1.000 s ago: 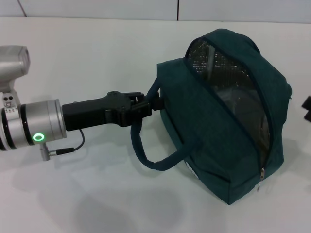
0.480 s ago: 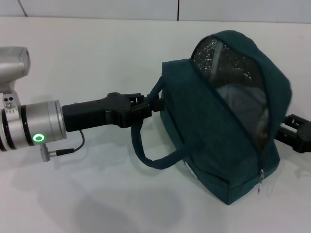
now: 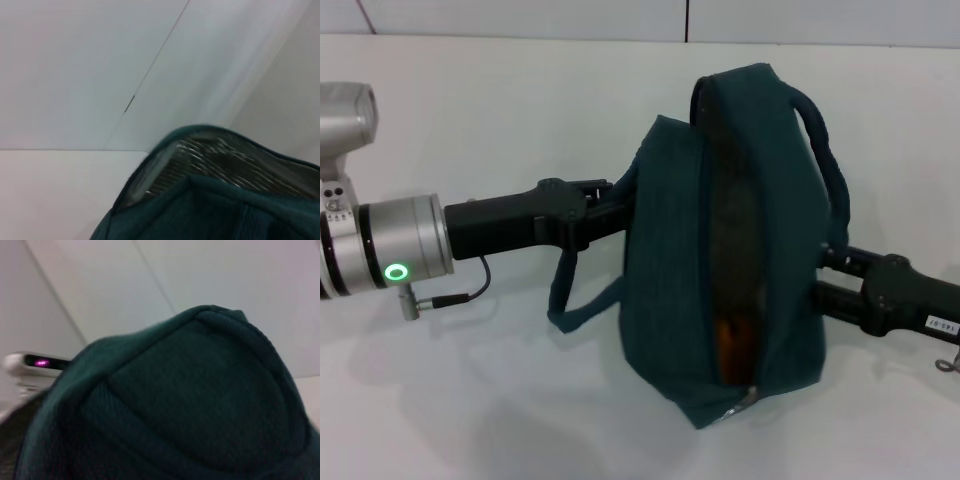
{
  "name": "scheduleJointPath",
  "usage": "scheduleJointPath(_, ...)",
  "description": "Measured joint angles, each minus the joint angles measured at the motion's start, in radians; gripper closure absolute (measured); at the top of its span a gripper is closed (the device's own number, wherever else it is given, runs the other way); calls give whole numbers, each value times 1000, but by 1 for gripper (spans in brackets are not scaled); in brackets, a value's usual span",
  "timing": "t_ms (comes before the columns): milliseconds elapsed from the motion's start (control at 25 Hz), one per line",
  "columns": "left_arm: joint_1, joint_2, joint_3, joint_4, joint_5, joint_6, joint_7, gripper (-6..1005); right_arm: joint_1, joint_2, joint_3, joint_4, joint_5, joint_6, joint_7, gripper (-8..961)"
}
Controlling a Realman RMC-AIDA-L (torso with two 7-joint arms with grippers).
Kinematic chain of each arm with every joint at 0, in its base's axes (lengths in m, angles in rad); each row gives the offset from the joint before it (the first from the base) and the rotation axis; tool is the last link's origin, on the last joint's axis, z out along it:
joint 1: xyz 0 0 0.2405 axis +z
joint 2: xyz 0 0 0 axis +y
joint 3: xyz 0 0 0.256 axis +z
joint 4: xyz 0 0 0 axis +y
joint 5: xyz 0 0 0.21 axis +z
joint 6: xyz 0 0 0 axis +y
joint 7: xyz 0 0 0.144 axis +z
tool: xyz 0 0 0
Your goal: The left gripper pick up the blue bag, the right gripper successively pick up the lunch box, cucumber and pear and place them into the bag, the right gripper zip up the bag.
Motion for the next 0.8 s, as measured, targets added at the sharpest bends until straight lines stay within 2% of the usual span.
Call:
scheduleJointPath(280, -14, 4, 0, 2, 0, -8, 5, 728, 18, 7, 1, -3, -39, -60, 29, 339)
scheduleJointPath(440, -5, 3, -3, 34, -6, -8, 2, 727, 17, -2, 0, 2, -58, -65, 52, 348)
scheduleJointPath(560, 0, 3, -12, 45, -16, -8, 0, 727, 5, -26, 1, 6, -74, -84, 69, 354)
scheduleJointPath(800, 3, 10, -13, 51, -47, -8, -1, 727, -47, -93, 12, 7, -75, -197, 66, 366)
